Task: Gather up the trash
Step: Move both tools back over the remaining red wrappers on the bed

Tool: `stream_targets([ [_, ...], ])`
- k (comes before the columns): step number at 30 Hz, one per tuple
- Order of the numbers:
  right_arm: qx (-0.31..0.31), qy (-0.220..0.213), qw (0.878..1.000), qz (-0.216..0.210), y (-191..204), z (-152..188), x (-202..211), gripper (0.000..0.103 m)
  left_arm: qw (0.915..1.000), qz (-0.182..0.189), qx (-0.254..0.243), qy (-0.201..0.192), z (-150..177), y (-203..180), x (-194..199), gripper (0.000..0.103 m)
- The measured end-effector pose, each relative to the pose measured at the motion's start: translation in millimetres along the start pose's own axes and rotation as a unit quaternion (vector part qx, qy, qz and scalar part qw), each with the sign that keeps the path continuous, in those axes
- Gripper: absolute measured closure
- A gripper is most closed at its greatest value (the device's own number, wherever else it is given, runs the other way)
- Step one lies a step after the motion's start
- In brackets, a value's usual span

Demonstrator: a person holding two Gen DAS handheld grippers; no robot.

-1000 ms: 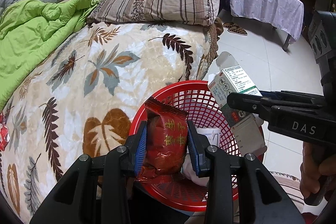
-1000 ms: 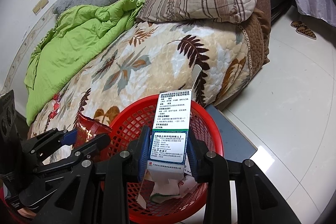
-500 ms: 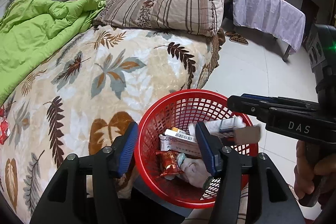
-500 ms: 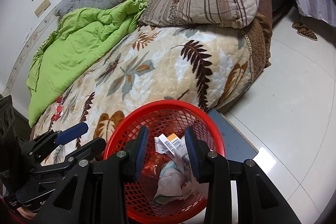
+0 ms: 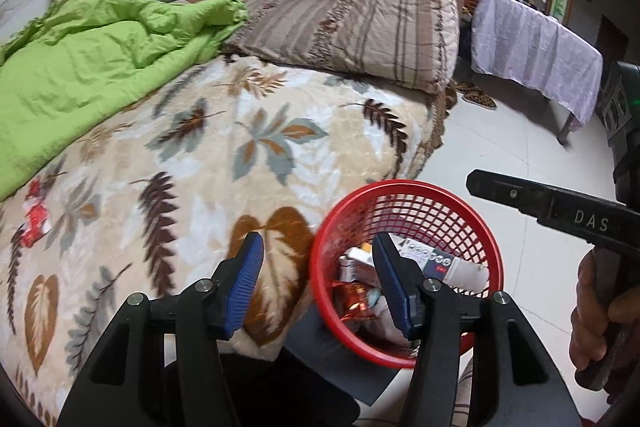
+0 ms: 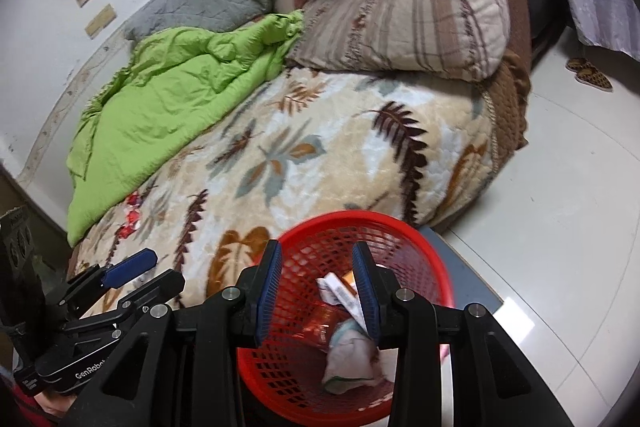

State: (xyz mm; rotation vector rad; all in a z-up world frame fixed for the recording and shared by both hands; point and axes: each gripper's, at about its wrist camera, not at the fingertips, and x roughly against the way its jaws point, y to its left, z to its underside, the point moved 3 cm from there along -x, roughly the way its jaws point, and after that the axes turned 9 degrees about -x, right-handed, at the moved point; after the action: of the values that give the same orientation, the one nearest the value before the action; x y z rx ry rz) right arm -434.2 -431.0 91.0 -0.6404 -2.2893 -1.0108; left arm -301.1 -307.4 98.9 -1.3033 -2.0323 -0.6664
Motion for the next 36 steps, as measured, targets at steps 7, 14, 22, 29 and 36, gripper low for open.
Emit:
stream_targets([
  [7, 0.047, 0.006, 0.997, -0.054, 58, 12, 2, 0.058, 0.9974, -0.054, 0.047, -0.008, 24, 39, 48, 0.046],
  [14, 0.12, 0.016, 0.985, -0.127, 139, 34, 8, 0.058, 0.9867, -0.105, 0.122, -0.021, 53, 88, 100, 0.043],
  [22, 0.175, 0.035, 0.971, -0.157, 192, 51, 3, 0.056, 0.97, -0.143, 0.187, -0.06, 69, 138, 152, 0.037],
  [29, 0.202, 0.07, 0.965, -0.149, 212, 52, -29, 0.054, 0.9559, -0.153, 0.243, -0.063, 83, 189, 153, 0.036],
  [36, 0.222, 0.116, 0.956, -0.152, 248, 47, -93, 0.053, 0.9354, -0.167, 0.31, -0.035, 115, 262, 126, 0.036],
])
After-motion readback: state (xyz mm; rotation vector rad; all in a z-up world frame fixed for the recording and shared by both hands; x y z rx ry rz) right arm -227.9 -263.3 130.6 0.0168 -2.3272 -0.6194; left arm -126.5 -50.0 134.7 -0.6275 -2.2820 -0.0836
